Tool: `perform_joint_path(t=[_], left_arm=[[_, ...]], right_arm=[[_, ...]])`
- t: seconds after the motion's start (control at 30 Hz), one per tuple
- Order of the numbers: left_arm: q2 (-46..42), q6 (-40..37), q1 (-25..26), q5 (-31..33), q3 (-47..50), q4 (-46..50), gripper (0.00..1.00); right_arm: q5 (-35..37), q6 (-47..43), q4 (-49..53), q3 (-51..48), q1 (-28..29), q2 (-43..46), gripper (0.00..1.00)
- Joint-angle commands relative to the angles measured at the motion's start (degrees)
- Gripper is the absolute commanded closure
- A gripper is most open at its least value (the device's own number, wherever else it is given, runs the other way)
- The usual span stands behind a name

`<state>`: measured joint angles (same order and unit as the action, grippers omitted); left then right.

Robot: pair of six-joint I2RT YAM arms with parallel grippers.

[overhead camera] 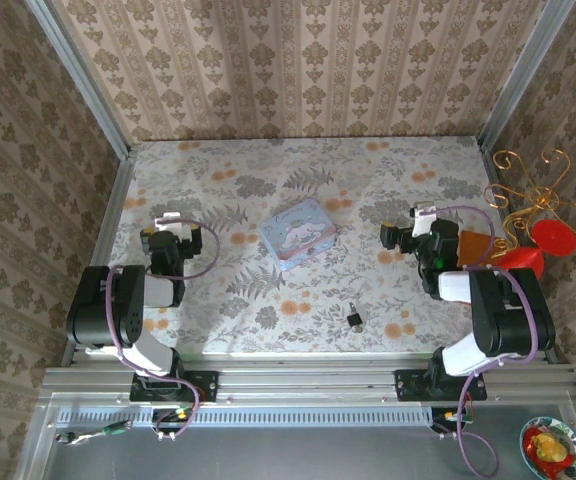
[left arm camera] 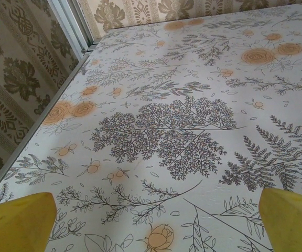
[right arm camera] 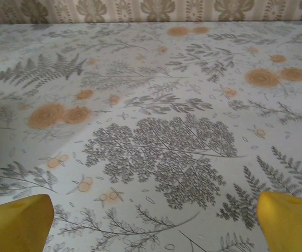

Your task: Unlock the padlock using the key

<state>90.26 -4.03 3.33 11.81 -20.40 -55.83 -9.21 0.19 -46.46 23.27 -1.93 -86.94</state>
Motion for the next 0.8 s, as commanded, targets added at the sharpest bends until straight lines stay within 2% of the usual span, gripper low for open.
perform_joint_path(t=[0.0,0.13,0.77], left_arm=[[-0.76,1.14,0.0,0.49,-0.69,-0.28,0.0],[-0.71,1.13,-0.02,0.51,-0.69,-0.28,0.0],[-0.77,1.15,-0.01,0.54,-0.69,-0.26,0.0]], right_arm=[[4.54,1.56,-3.92,-0.23,0.44,-1.16,0.0],[8.08,1.67,-1.7,0.24,1.41,-0.46,0.0],[9.44,2.12,-2.32,-0.01,1.51,-0.54,0.0]])
